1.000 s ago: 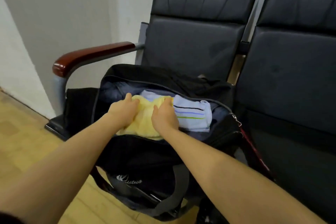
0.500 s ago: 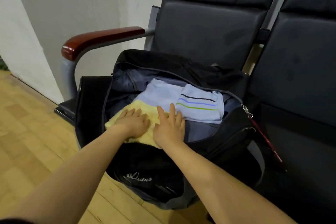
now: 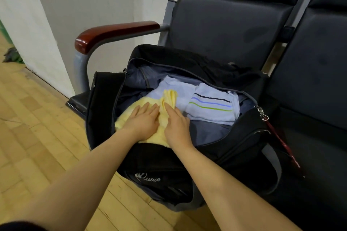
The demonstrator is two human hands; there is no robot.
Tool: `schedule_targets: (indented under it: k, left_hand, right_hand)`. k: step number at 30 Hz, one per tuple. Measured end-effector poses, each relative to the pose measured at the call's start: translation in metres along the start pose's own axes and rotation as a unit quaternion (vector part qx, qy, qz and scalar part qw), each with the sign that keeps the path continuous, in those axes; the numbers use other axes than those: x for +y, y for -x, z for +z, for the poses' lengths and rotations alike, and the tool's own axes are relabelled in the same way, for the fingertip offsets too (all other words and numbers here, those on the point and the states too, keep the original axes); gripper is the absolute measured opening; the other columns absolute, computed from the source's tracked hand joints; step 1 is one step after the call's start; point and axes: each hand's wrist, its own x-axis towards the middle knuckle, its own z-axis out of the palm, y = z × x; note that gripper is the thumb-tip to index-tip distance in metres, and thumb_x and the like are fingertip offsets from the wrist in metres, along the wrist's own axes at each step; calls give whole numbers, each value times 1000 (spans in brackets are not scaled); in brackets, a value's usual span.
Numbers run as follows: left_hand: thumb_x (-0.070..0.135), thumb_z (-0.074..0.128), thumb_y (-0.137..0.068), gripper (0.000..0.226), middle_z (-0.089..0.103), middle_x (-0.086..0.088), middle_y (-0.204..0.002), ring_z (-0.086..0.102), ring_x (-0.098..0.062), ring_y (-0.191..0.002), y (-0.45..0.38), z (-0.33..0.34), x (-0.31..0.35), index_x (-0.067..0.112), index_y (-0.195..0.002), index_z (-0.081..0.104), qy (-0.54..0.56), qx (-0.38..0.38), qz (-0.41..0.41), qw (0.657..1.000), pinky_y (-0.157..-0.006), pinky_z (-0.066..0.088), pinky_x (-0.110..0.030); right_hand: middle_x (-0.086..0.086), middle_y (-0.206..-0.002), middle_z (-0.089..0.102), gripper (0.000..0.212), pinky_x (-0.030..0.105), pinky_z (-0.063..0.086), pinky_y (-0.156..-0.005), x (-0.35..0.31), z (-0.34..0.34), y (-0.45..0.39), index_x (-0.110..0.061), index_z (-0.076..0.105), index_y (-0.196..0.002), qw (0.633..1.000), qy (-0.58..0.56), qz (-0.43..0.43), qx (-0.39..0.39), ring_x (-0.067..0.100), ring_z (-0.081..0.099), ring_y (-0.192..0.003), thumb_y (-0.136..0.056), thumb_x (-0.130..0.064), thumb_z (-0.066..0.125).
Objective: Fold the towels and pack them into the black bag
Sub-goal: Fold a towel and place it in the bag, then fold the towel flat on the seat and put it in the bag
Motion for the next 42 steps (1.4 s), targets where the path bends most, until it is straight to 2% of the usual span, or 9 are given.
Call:
schedule_targets:
  k: [4, 7, 10, 13, 17, 24, 28, 35, 42]
  left_hand:
    - [49, 16, -98, 51, -2, 3, -160, -7, -26, -146, 0, -3, 2, 43, -149, 10, -17, -67, -23, 997, -117, -8, -44]
    - [58, 15, -95, 54, -2, 2, -160, -7, -28, -146, -4, -4, 4, 47, -147, 14, -25, -90, -32, 995, -116, -9, -48]
    - [57, 16, -95, 54, -1, 2, -160, -7, -28, -146, -4, -5, 6, 45, -148, 15, -27, -100, -41, 994, -116, -9, -48]
    - [47, 20, -97, 53, 10, 0, -159, 1, -29, -146, -4, -14, 10, 34, -149, 22, -19, -100, -46, 994, -116, -3, -48]
    - [34, 36, -97, 41, 47, -4, -140, 37, -26, -130, 2, -36, 25, 20, -133, 47, 48, 56, -48, 996, -107, 23, -41]
    - [27, 44, -96, 38, 51, -5, -136, 41, -28, -127, 18, -80, 93, 19, -133, 49, 169, 161, 3, 972, -103, 27, -37]
    - [21, 46, -95, 31, 58, -7, -126, 54, -26, -114, 27, -94, 149, 13, -122, 58, 252, 198, 70, 945, -97, 41, -38]
    - [16, 48, -91, 24, 67, -7, -104, 61, -24, -95, 55, -103, 277, 12, -109, 64, 323, 178, 172, 914, -85, 48, -34]
    - [21, 46, -94, 22, 65, 2, -94, 61, -15, -80, 87, -82, 427, 19, -108, 63, 347, 88, 269, 894, -78, 53, -37]
  right_hand:
    - [11, -159, 4, 45, 39, 12, -111, 6, 2, -1, -10, 48, -136, 971, 155, 180, -26, 24, 12, -143, -93, -22, 39]
    - [7, -160, -4, 52, 42, 6, -114, 8, 2, -1, -7, 38, -143, 962, 170, 197, -78, 20, -2, -146, -97, -30, 31]
    - [8, -159, 4, 52, 41, 11, -113, 7, -1, 0, -9, 31, -144, 967, 149, 192, -72, 22, 7, -144, -96, -30, 33]
    - [11, -146, 29, 44, 39, 23, -106, 4, -14, -1, -9, 39, -134, 977, 130, 166, -42, 28, 27, -134, -93, -25, 42]
    - [11, -132, 41, 32, 39, 35, -96, 1, -47, -3, -8, 48, -122, 990, 82, 115, -10, 32, 44, -119, -91, -17, 45]
    - [7, -108, 58, 20, 25, 39, -80, 16, -125, 19, -4, 61, -105, 984, -104, 88, 114, 19, 55, -95, -90, -5, 47]
    - [3, -88, 60, 19, 39, 52, -82, 30, -183, 45, -9, 62, -94, 967, -157, 113, 169, 30, 64, -90, -87, -2, 46]
    - [-3, -87, 56, 15, 23, 47, -68, 101, -286, 121, -12, 55, -105, 947, -140, 166, 239, 23, 64, -89, -94, -9, 46]
    - [8, -99, 64, 15, 25, 48, -68, 193, -377, 218, -15, 54, -102, 906, -94, 266, 316, 22, 63, -86, -92, -9, 45]
